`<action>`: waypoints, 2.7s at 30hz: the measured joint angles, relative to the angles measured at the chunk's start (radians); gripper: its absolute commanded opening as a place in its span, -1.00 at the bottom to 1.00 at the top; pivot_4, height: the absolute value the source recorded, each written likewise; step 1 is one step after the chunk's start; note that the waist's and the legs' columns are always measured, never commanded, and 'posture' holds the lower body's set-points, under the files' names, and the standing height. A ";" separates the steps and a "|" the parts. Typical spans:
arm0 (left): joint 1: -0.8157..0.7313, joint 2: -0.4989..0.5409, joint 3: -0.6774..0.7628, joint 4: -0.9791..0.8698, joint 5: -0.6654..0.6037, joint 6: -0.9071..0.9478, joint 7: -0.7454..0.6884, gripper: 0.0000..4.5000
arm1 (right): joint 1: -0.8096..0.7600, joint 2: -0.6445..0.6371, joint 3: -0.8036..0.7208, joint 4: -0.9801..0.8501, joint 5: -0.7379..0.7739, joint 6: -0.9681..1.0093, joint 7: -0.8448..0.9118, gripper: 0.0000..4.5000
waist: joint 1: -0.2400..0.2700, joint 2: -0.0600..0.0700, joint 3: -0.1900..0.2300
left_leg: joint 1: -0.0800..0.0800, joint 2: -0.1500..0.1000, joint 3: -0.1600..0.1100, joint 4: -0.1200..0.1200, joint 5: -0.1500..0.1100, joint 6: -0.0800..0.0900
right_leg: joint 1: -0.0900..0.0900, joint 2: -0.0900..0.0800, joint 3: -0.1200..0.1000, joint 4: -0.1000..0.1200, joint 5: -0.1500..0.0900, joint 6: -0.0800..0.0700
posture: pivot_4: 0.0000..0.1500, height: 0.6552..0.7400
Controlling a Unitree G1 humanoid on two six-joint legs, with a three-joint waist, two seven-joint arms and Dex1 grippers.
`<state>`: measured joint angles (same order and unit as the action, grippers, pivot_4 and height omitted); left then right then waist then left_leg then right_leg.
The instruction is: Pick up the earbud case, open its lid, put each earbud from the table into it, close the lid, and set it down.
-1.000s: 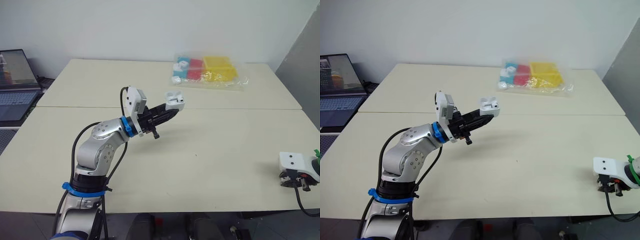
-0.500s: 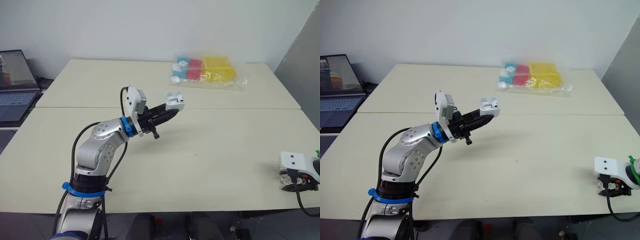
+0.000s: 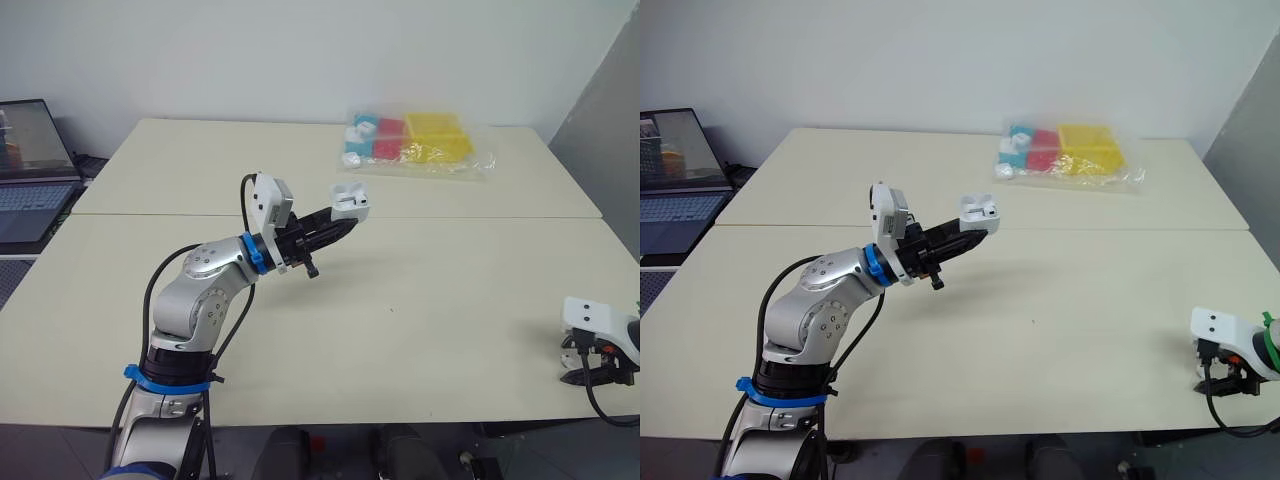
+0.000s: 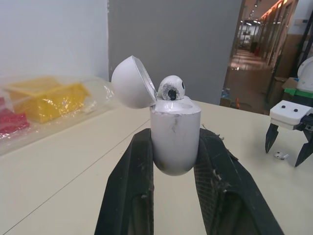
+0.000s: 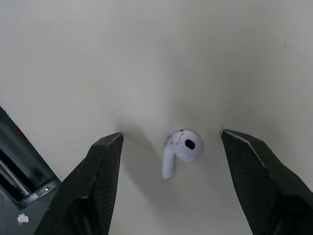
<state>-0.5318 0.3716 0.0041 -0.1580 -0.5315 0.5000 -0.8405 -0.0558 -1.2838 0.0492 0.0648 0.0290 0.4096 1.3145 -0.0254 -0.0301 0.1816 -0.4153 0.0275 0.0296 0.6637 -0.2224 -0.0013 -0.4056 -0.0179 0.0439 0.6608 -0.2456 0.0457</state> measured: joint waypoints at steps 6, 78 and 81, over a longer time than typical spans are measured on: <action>0.000 -0.001 0.000 0.000 0.000 0.000 0.000 -0.67 | 0.010 0.000 -0.007 -0.002 0.002 -0.003 -0.006 -0.18 | 0.000 0.000 0.000 | 0.000 0.000 0.000 -0.001 0.000 0.000 | 0.000 0.000 0.000 0.000 0.000 0.000 | 1.00 1.00; -0.132 -0.123 -0.019 0.181 0.072 -0.138 0.064 -0.67 | -0.690 1.296 -0.408 -0.660 0.737 0.668 -1.286 -0.81 | 0.022 -0.001 -0.001 | -0.016 0.000 -0.001 -0.001 0.000 0.000 | -0.015 0.000 -0.001 0.002 0.004 -0.004 | 1.00 1.00; -0.145 -0.126 -0.019 0.204 0.081 -0.156 0.065 -0.67 | -0.681 1.290 -0.384 -0.660 0.737 0.652 -1.320 -0.81 | 0.018 -0.001 -0.001 | -0.016 0.000 -0.001 -0.001 0.000 0.000 | -0.016 0.000 -0.001 0.002 0.004 -0.004 | 1.00 1.00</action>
<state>-0.6767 0.2459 -0.0150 0.0460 -0.4508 0.3435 -0.7754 -0.7371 0.0064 -0.3344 -0.5954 0.7663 1.0615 -0.0050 -0.0075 -0.0308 0.1808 -0.4313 0.0277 0.0283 0.6625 -0.2222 -0.0015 -0.4214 -0.0175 0.0428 0.6630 -0.2413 0.0421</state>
